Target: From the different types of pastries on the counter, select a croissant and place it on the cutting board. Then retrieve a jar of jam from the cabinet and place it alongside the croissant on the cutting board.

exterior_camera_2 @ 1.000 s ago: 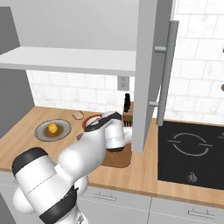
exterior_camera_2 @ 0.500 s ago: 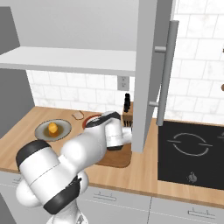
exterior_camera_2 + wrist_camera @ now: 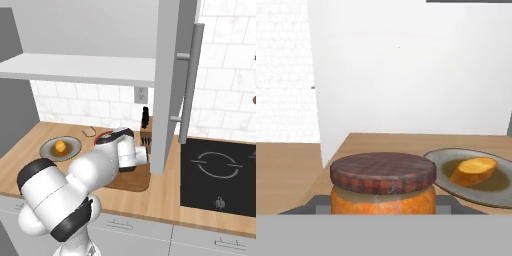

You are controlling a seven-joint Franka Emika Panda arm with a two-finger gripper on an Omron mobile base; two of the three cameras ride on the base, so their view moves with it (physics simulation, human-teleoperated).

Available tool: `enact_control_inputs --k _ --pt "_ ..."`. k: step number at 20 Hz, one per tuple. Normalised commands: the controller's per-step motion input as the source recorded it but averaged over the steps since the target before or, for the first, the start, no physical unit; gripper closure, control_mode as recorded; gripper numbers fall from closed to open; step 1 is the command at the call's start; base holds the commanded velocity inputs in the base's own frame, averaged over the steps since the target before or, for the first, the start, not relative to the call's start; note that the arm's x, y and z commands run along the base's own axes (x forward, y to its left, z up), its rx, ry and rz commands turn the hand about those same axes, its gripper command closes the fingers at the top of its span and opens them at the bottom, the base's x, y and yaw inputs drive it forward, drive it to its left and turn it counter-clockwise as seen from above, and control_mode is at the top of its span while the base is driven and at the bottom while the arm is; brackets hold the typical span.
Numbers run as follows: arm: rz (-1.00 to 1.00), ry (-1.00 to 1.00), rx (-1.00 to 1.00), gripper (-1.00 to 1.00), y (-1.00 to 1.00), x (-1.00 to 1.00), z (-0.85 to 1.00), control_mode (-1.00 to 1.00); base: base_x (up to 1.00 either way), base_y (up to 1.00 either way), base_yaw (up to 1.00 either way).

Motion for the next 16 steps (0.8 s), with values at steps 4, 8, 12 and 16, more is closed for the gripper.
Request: enact_control_inputs --k 4,8,12,16 --pt "0.0 -0.05 0.0 1.0 0.01 0.36 -0.24 -1.0 0.0 0.0 0.0" --pt "0.0 -0.03 0.0 1.0 -0.01 0.39 -0.3 -1.0 0.0 0.0 0.0" --pt "0.0 0.0 0.0 1.0 -0.19 0.48 -0.29 -1.0 0.0 0.0 0.0" --pt "0.03 -0.01 0.0 1.0 -0.22 0.18 -0.13 -1.0 0.0 0.0 0.0"
